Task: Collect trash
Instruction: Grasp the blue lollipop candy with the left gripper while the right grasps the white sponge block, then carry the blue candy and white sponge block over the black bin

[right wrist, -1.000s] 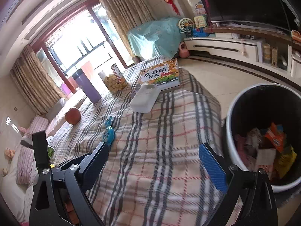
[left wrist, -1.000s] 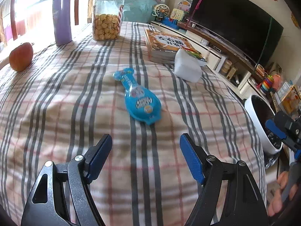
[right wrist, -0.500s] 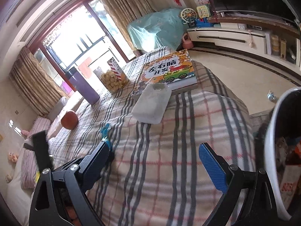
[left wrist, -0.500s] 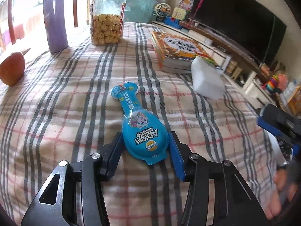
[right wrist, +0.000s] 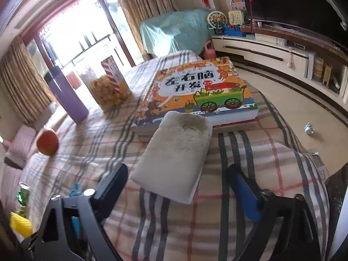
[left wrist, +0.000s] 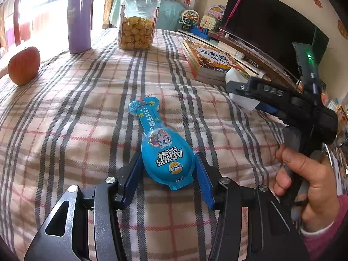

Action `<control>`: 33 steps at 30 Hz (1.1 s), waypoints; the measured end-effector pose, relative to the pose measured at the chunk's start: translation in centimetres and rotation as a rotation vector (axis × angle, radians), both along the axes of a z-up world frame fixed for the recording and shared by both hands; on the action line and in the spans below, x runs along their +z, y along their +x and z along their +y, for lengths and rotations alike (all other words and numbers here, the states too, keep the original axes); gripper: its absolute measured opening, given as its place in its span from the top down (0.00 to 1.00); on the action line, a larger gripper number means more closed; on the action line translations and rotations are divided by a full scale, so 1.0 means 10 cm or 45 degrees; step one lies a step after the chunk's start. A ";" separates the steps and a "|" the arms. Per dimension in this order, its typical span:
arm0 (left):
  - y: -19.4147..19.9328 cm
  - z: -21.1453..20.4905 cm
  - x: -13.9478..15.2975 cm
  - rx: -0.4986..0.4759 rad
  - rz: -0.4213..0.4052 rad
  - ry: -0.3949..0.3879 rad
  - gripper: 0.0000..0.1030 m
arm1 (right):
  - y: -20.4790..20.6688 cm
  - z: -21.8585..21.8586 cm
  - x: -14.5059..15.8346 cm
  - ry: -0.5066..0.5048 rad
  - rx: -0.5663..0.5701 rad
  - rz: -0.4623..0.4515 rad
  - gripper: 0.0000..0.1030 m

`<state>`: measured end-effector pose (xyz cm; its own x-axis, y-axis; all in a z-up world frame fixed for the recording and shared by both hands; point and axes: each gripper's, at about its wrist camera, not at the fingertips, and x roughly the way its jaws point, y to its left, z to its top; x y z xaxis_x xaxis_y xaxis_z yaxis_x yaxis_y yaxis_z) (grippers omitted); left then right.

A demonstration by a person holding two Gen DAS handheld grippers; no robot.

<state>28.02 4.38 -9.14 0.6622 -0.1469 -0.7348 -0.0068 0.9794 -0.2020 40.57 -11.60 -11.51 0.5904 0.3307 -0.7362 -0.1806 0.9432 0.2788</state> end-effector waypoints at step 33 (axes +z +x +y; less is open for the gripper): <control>-0.69 -0.64 0.31 -0.161 -0.070 0.007 0.54 | -1.52 -0.79 0.26 0.107 0.097 0.036 0.48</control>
